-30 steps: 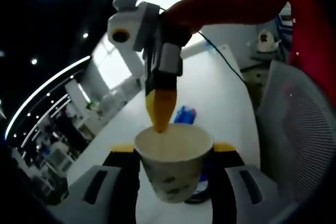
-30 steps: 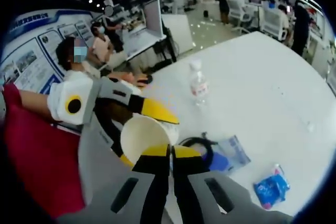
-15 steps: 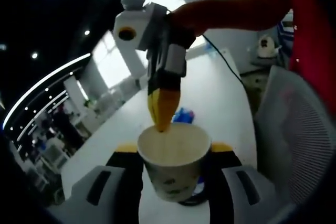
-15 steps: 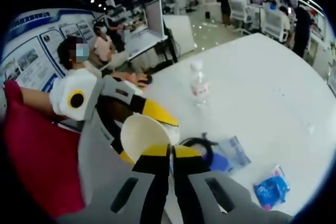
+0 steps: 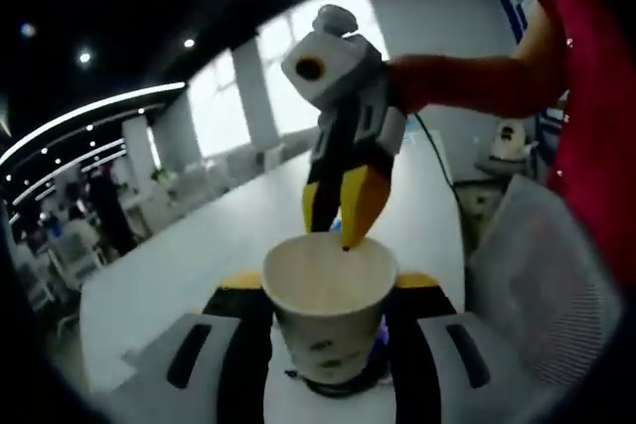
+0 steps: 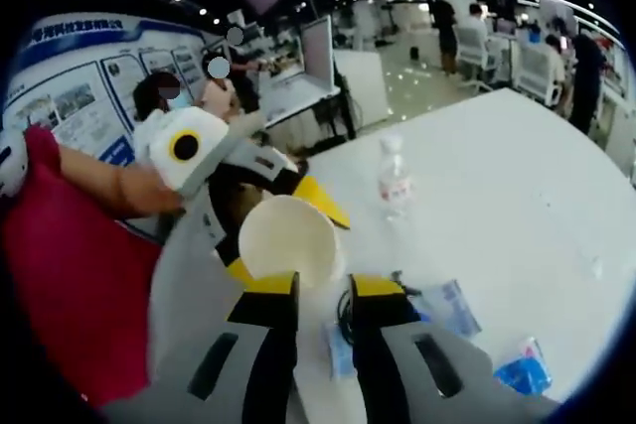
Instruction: Arrange the tabletop items into an orderly group along one side of the table until the central work area is clear of visible clutter.
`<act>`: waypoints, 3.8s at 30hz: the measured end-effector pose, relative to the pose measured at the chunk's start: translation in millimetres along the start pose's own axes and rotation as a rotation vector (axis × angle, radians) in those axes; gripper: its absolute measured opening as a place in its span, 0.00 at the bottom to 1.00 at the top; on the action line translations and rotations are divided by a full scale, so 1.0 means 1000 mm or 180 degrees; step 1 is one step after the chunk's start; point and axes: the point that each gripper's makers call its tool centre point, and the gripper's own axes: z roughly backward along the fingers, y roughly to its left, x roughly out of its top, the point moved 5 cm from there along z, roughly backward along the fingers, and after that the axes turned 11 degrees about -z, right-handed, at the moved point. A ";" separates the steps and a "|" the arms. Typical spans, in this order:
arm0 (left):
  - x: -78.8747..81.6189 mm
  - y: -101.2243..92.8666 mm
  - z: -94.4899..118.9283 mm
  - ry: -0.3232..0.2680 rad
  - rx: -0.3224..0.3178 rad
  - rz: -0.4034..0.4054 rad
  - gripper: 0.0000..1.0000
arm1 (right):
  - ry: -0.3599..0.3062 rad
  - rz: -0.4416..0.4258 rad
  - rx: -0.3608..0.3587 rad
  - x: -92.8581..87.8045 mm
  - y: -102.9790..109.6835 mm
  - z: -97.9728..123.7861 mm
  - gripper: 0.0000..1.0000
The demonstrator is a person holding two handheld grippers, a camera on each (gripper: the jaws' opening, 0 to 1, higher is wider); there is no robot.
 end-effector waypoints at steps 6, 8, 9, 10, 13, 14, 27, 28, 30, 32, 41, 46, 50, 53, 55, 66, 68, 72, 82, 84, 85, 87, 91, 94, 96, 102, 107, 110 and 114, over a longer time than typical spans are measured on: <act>-0.008 0.007 0.006 -0.0053 0.0038 0.0338 0.41 | -0.0120 0.0233 0.0016 -0.002 0.000 0.004 0.30; -0.009 0.012 0.008 -0.0119 0.0072 0.0524 0.41 | -0.0152 0.0304 0.0024 -0.005 0.001 0.005 0.33; -0.010 0.015 0.009 -0.0144 0.0098 0.0604 0.41 | -0.0163 0.0340 0.0018 -0.006 0.002 0.005 0.35; -0.010 0.018 0.011 -0.0178 0.0127 0.0691 0.42 | -0.0175 0.0386 -0.0004 -0.008 0.002 0.004 0.36; -0.008 0.025 0.013 -0.0283 0.0163 0.0867 0.42 | -0.0222 0.0537 -0.0056 -0.011 0.003 0.001 0.39; -0.007 0.027 0.013 -0.0311 0.0177 0.0909 0.42 | -0.0263 0.0591 -0.0090 -0.011 0.004 -0.001 0.40; 0.015 0.045 0.009 -0.0517 0.0411 0.1203 0.42 | -0.1051 0.0720 -0.0431 0.012 0.008 -0.025 0.49; 0.016 0.045 0.008 -0.0521 0.0420 0.1208 0.42 | -0.1079 0.0755 -0.0434 0.013 0.009 -0.027 0.50; 0.017 0.046 0.008 -0.0524 0.0443 0.1234 0.42 | -0.1100 0.0765 -0.0471 0.014 0.009 -0.030 0.50; 0.019 0.047 0.008 -0.0544 0.0469 0.1263 0.42 | -0.1129 0.0808 -0.0516 0.015 0.009 -0.033 0.50; 0.021 0.050 0.006 -0.0531 0.0586 0.1281 0.42 | -0.1398 0.0759 -0.0626 0.028 0.012 -0.039 0.46; 0.021 0.050 0.006 -0.0508 0.0626 0.1269 0.43 | -0.1359 0.0925 -0.0799 0.028 0.008 -0.041 0.42; 0.020 0.050 0.006 -0.0464 0.0631 0.1238 0.44 | -0.1329 0.1065 -0.0900 0.029 0.006 -0.040 0.41; 0.020 0.050 0.006 -0.0448 0.0631 0.1225 0.45 | -0.1329 0.1062 -0.0910 0.028 0.004 -0.039 0.40; 0.022 0.050 0.006 -0.0464 0.0621 0.1229 0.46 | -0.1331 0.1039 -0.0911 0.028 0.002 -0.038 0.39; 0.025 0.052 0.006 -0.0501 0.0650 0.1195 0.48 | -0.1364 0.0886 -0.0841 0.027 0.000 -0.038 0.39; 0.025 0.052 0.006 -0.0510 0.0646 0.1211 0.48 | -0.1358 0.0883 -0.0844 0.026 0.000 -0.038 0.39; 0.021 0.051 0.005 -0.0469 0.0661 0.1160 0.44 | -0.1325 0.0865 -0.0847 0.025 -0.003 -0.040 0.39; 0.011 0.055 0.005 -0.0359 0.0835 0.1127 0.42 | -0.1293 0.0779 -0.0889 0.021 -0.010 -0.044 0.40; 0.010 0.055 0.004 -0.0335 0.0877 0.1108 0.42 | -0.1282 0.0761 -0.0891 0.019 -0.012 -0.044 0.40; 0.009 0.056 0.004 -0.0326 0.0893 0.1104 0.41 | -0.1274 0.0750 -0.0894 0.018 -0.013 -0.044 0.40; 0.007 0.057 0.005 -0.0292 0.0952 0.1082 0.41 | -0.1268 0.0745 -0.0899 0.016 -0.014 -0.043 0.40; 0.000 0.060 0.004 -0.0252 0.1062 0.1102 0.41 | -0.1229 0.0708 -0.0943 0.009 -0.021 -0.041 0.41; -0.005 0.061 0.001 -0.0210 0.1118 0.1098 0.40 | -0.1227 0.0681 -0.0978 0.005 -0.026 -0.036 0.41; -0.011 0.062 -0.001 -0.0159 0.1175 0.1084 0.40 | -0.1238 0.0662 -0.0997 0.003 -0.028 -0.032 0.41; -0.026 0.066 -0.007 -0.0068 0.1316 0.1092 0.40 | -0.1347 0.0595 -0.1102 -0.001 -0.035 -0.018 0.41; -0.042 0.069 -0.017 0.0042 0.1424 0.1114 0.40 | -0.1492 0.0447 -0.1158 -0.005 -0.043 -0.007 0.40; -0.049 0.070 -0.022 0.0050 0.1495 0.1124 0.40 | -0.1570 0.0368 -0.1186 -0.008 -0.048 0.000 0.39; -0.059 0.070 -0.030 0.0077 0.1567 0.1092 0.40 | -0.1666 0.0236 -0.1247 -0.012 -0.055 0.009 0.38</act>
